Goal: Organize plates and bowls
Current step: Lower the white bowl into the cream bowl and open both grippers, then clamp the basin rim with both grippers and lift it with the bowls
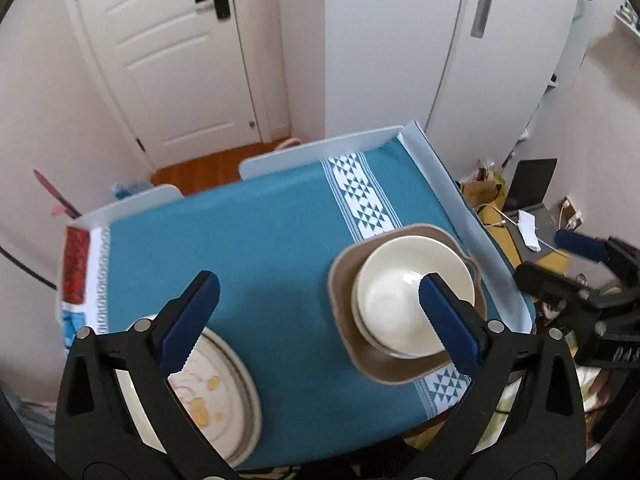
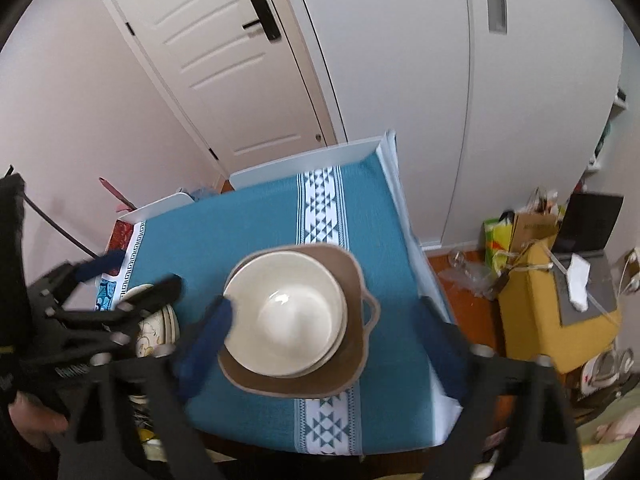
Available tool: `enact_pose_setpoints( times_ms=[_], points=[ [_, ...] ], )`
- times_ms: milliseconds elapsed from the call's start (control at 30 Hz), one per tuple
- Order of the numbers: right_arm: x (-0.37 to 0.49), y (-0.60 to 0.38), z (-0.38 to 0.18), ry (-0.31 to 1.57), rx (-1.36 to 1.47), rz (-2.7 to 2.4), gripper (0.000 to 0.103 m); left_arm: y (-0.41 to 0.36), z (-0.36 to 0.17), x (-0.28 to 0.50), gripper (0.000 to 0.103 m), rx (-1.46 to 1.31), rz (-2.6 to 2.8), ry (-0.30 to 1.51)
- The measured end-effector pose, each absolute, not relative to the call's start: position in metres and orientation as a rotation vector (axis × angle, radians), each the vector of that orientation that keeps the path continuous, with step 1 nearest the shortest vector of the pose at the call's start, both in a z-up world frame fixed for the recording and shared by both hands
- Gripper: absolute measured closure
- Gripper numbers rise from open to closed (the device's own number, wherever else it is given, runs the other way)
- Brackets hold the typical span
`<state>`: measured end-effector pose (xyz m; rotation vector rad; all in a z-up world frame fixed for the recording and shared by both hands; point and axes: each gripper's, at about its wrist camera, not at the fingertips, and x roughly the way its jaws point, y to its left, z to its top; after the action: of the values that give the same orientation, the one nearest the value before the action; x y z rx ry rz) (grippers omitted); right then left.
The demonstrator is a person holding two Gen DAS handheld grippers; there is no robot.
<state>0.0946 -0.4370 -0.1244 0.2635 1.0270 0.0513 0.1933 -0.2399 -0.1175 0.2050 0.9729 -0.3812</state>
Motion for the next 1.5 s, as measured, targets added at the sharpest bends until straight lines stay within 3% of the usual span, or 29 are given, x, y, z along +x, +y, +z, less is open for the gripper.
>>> enact_pose_setpoints(
  times_ms=[233, 967, 1367, 1500],
  points=[
    [0.084, -0.437, -0.119, 1.096, 0.016, 0.036, 0.011, -0.217, -0.117, 0.185, 0.003, 0.241, -0.414, 1.034],
    [0.097, -0.438, -0.214, 1.369, -0.02, 0.073, 0.011, -0.237, -0.232, 0.182, 0.003, 0.243, -0.445, 1.264],
    [0.12, -0.425, -0.244, 1.42, -0.066, 0.211, 0.048, -0.256, -0.255, 0.188, 0.008, 0.26, -0.446, 1.306],
    [0.124, -0.426, -0.251, 1.412, -0.024, 0.237, 0.059, -0.255, -0.263, 0.192, 0.029, 0.198, -0.466, 1.322]
  ],
)
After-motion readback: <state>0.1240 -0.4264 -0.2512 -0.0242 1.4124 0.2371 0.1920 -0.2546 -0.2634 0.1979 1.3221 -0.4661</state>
